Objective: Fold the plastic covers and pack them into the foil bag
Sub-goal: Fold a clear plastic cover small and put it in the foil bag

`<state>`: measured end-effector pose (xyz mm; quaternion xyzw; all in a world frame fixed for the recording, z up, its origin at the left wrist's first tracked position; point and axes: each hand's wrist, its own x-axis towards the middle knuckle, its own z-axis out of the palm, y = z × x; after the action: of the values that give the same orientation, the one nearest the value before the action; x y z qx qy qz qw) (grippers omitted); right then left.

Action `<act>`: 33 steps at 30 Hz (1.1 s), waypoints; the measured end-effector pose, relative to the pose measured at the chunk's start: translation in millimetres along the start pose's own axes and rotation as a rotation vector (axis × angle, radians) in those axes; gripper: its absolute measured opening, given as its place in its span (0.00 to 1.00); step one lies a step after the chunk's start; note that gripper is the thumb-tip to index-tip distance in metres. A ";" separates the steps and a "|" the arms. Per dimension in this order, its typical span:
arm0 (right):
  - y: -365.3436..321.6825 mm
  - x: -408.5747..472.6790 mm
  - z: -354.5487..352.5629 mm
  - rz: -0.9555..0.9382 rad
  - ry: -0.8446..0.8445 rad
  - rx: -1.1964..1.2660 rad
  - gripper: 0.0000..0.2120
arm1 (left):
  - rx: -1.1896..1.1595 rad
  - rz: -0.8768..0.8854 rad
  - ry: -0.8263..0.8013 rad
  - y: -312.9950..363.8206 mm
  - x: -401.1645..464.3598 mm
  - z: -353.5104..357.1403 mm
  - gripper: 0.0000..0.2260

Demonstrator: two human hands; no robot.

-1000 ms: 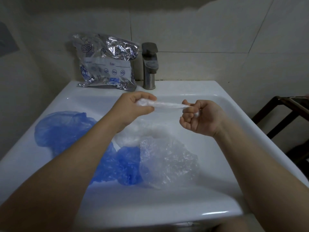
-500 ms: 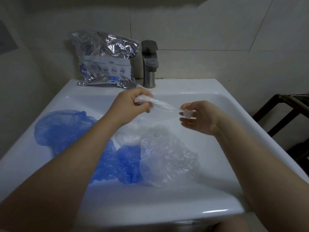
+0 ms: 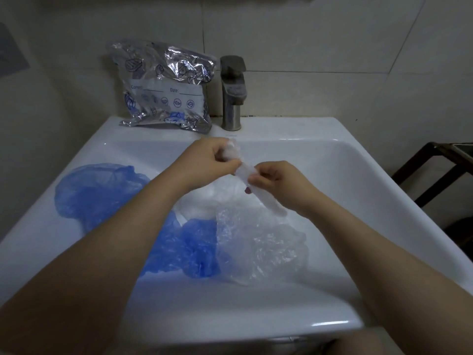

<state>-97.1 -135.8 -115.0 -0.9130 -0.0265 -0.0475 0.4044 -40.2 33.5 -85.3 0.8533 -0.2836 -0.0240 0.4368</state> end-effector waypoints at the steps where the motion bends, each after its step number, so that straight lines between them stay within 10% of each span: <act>1: -2.0 -0.8 -0.3 0.014 0.000 0.082 0.10 | -0.137 -0.028 0.037 2.6 -0.1 2.5 0.08; 6: -7.7 -4.4 0.4 0.055 0.012 0.460 0.09 | -0.566 -0.260 0.128 17.3 -0.6 24.4 0.09; 15: -15.7 -7.5 -1.9 0.189 -0.017 0.497 0.05 | -0.531 -0.284 0.471 3.8 8.4 22.9 0.08; 24: -11.1 -6.8 -3.0 0.157 -0.025 0.481 0.03 | -0.506 -0.307 0.283 2.0 6.2 27.2 0.13; 28: -11.5 -5.3 -3.2 0.088 -0.060 0.408 0.05 | -0.519 -0.294 0.331 1.2 6.5 28.6 0.02; 33: -12.1 -5.9 -1.7 0.035 -0.153 0.349 0.05 | -0.521 -0.283 0.485 -0.6 8.4 26.7 0.15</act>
<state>-104.1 -129.0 -105.7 -0.8302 -0.0493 0.0346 0.5542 -40.6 10.0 -100.6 0.7252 -0.0358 0.0475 0.6859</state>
